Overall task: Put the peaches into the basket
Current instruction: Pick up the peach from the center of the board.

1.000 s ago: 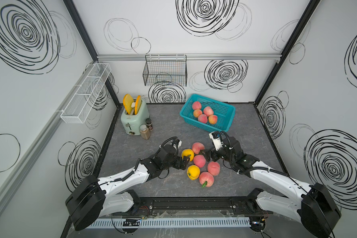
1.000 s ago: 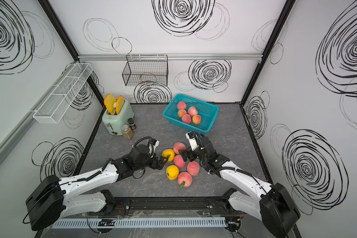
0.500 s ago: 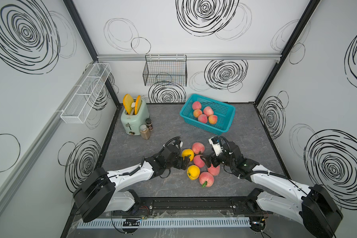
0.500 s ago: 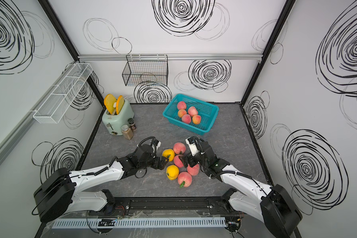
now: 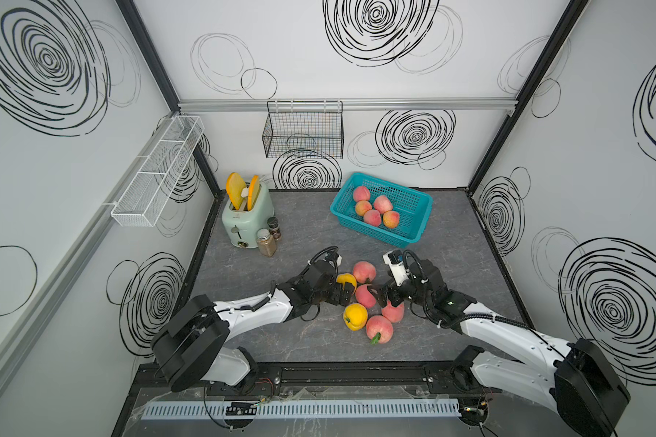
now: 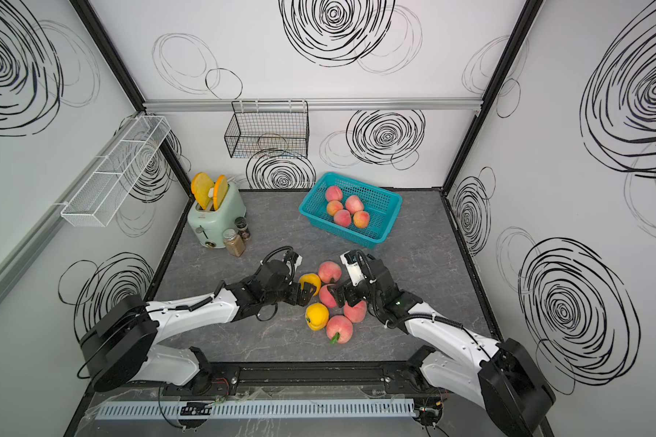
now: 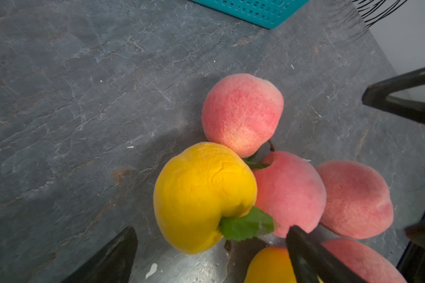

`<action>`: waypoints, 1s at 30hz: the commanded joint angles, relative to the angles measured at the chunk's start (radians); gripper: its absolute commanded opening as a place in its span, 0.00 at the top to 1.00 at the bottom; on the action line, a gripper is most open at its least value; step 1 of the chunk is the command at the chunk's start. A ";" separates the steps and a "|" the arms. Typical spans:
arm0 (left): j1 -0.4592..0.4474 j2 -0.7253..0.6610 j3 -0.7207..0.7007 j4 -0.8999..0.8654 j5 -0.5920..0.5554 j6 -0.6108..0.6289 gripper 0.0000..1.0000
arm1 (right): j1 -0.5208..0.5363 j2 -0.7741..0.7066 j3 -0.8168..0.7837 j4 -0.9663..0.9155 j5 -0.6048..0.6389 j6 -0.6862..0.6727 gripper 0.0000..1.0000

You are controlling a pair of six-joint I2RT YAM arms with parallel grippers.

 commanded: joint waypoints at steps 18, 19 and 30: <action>0.012 0.139 0.102 0.037 -0.025 0.004 0.02 | -0.006 -0.020 -0.012 0.034 -0.026 -0.016 0.01; 0.013 0.146 0.107 0.034 -0.025 0.003 0.02 | -0.006 -0.021 -0.012 0.035 -0.023 -0.017 0.01; 0.020 0.179 0.122 0.024 -0.025 -0.001 0.00 | -0.029 -0.061 -0.028 0.044 -0.038 -0.014 0.01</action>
